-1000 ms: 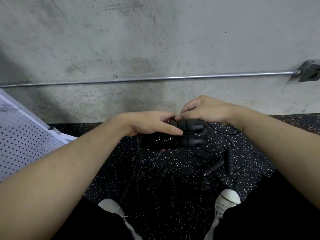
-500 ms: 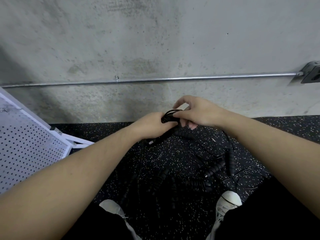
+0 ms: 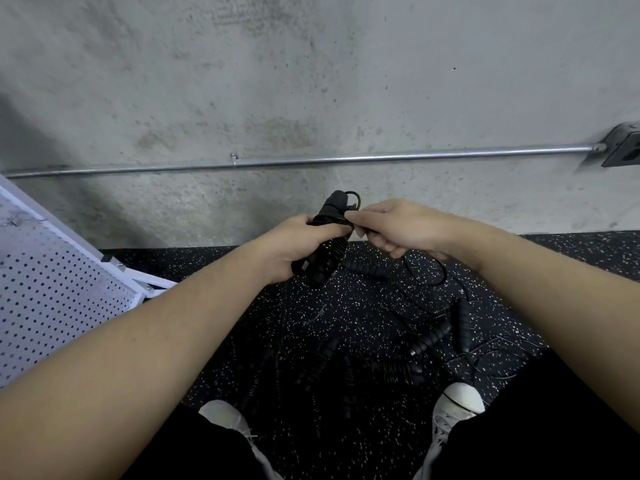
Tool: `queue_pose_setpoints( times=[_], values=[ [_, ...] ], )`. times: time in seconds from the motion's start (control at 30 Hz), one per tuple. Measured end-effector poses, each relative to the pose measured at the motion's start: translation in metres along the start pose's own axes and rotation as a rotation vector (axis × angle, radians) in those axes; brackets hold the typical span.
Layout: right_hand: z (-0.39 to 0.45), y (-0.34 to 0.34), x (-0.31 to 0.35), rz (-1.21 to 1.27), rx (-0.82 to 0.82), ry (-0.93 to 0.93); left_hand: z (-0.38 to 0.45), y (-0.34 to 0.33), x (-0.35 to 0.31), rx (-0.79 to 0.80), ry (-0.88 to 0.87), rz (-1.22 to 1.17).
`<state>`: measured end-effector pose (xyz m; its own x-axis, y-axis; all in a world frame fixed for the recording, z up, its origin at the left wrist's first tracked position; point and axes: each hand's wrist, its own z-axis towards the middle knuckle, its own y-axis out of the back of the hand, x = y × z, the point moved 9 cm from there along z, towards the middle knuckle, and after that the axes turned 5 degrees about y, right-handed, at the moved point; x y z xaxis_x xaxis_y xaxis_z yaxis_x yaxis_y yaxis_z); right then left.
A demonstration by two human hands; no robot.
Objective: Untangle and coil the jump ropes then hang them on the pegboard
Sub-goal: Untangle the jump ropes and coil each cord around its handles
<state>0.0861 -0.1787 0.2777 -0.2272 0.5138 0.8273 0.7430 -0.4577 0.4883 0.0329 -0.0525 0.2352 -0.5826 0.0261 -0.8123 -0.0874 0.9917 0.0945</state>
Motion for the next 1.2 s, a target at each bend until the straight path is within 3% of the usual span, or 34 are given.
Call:
queue_pose_setpoints(
  times=[0.17, 0.5, 0.63, 0.8, 1.2],
  values=[
    [-0.002, 0.0, 0.0, 0.042, 0.041, 0.044, -0.012, -0.014, -0.007, 0.196, 0.02, -0.182],
    [-0.011, 0.007, 0.001, 0.071, 0.119, 0.088, -0.024, -0.004, -0.019, 0.175, -0.021, -0.26],
    [-0.013, 0.009, -0.004, 0.244, 0.11, 0.035, -0.028, 0.006, -0.027, 0.164, -0.068, -0.363],
    [-0.015, 0.01, -0.004, 0.146, 0.101, 0.034, -0.027, 0.015, -0.026, 0.129, -0.058, -0.433],
    [-0.017, 0.002, 0.007, 0.243, 0.193, 0.127, -0.034, 0.018, -0.038, 0.208, -0.141, -0.473]
  ],
)
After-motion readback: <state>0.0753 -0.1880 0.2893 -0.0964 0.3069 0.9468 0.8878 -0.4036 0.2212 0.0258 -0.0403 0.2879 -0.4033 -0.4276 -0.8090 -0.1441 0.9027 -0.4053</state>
